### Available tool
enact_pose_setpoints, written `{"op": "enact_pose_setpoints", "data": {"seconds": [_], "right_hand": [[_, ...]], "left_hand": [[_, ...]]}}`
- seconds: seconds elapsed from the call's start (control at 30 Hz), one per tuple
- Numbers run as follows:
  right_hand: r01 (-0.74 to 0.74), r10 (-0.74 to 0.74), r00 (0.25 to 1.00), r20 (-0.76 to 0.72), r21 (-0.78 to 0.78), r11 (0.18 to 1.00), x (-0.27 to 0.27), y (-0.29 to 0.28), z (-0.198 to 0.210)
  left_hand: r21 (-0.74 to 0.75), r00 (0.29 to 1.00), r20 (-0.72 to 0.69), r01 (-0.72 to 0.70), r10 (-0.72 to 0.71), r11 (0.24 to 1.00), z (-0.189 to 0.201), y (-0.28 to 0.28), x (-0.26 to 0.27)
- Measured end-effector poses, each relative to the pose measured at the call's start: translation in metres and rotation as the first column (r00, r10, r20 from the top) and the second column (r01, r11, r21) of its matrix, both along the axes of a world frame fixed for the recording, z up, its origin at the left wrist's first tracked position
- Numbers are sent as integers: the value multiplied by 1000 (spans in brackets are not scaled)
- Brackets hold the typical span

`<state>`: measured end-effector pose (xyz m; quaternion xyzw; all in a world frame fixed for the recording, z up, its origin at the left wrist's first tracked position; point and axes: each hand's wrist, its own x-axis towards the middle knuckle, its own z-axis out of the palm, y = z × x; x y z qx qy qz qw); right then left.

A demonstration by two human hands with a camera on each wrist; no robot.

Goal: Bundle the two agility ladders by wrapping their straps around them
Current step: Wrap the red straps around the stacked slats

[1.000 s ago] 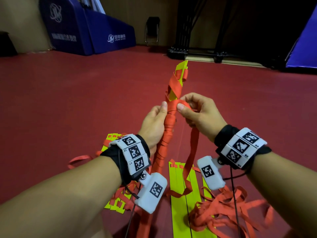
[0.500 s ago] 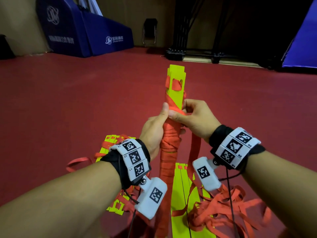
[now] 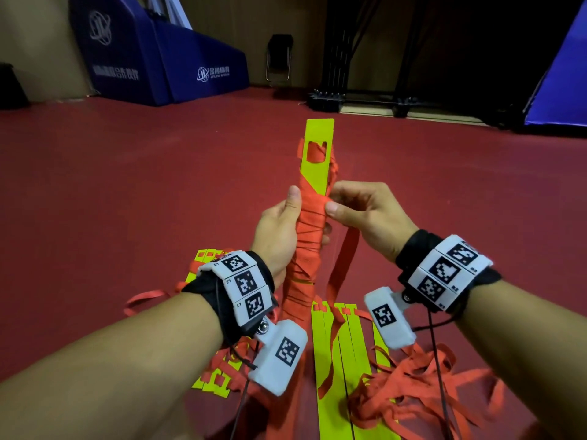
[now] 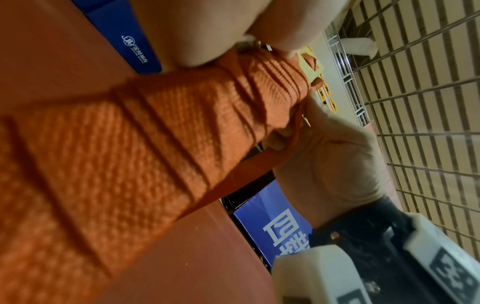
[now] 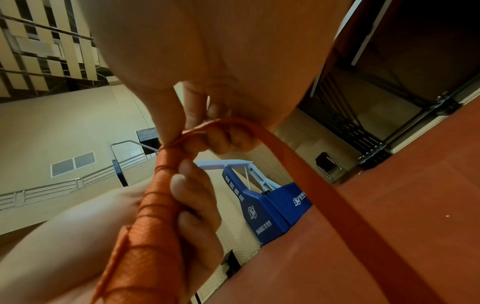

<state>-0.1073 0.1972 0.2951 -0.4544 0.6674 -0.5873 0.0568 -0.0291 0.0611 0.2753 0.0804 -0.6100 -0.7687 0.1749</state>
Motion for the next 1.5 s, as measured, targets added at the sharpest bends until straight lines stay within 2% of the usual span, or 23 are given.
{"op": "enact_pose_setpoints", "data": {"seconds": [0.17,0.27,0.43,0.6,0.77,0.97,1.23,1.37,1.5], "right_hand": [[102,-103,994,-42,-33,994,5,-3,0],[119,-119,993,8,-77,990,9,-5,2],[159,-159,984,86,5,987,3,-6,-5],[208,-212,974,81,50,977,-1,-12,-9],[296,-300,951,70,68,953,-5,-9,-10],[237,-242,968,65,76,969,-6,-4,-3],[162,-177,982,65,190,968,-12,4,-1],[169,-174,985,-4,260,951,-11,6,1],[111,-109,994,-20,218,970,-8,10,5]], "left_hand": [[-53,998,21,-50,52,997,2,0,1],[-38,999,40,9,-8,999,0,2,3],[46,991,76,108,-111,993,1,6,8],[124,989,99,98,-111,987,1,9,6],[120,989,75,121,-130,985,0,12,5],[85,981,10,192,-193,978,-3,3,-2],[-37,999,-2,41,-41,998,-7,-3,-5],[-71,997,-36,-76,74,995,-6,-6,-8],[-138,987,-46,-162,157,977,-4,-8,-8]]}}
